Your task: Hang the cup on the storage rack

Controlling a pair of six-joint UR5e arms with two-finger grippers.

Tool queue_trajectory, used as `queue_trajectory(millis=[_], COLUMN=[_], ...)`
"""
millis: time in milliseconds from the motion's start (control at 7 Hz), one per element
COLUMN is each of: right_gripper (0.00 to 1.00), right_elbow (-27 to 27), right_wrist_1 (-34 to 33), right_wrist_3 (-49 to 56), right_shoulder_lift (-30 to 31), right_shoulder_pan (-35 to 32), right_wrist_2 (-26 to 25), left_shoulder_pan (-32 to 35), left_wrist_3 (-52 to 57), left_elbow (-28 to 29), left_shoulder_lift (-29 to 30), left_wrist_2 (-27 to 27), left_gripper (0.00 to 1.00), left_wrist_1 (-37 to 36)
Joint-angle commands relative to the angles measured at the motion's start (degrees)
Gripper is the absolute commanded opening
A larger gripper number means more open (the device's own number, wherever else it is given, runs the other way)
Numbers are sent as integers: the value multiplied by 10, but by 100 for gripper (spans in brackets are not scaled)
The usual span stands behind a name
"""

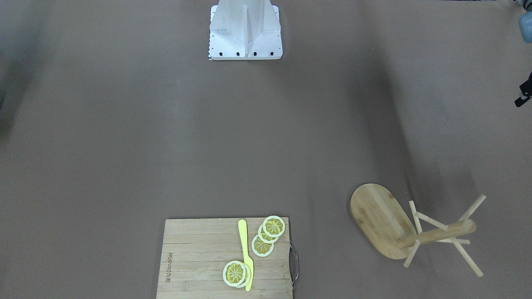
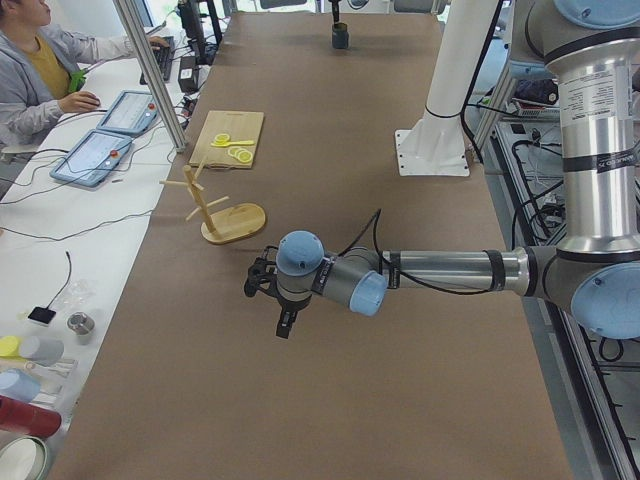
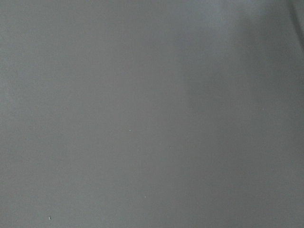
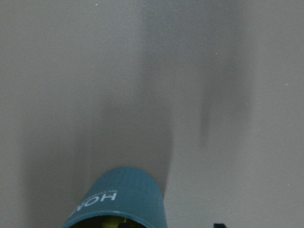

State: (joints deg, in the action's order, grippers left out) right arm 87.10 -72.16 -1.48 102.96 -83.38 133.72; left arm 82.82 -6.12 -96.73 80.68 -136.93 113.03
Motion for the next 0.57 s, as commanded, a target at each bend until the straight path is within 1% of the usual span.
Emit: queue_trajectory(millis=[0,143,286,429], right_gripper=[49,31,8,0], right_elbow=[0,0,0,-1], right_wrist_1=[-1,-2,-1,0], right_wrist_3=[-1,0,1,2], right_shoulder_lift=[2,3,3,3], right_shoulder_pan=[1,1,1,1], right_wrist_2=[6,7,15,24], left_shoulder_pan=[0,0,0,0], left_wrist_3=[0,1,0,1], left_elbow=[0,0,0,0], left_shoulder_lift=[0,0,0,0], left_wrist_2=[-1,0,-1,-1], left_gripper=[98,98,98,98], left_wrist_1=[0,0,0,0])
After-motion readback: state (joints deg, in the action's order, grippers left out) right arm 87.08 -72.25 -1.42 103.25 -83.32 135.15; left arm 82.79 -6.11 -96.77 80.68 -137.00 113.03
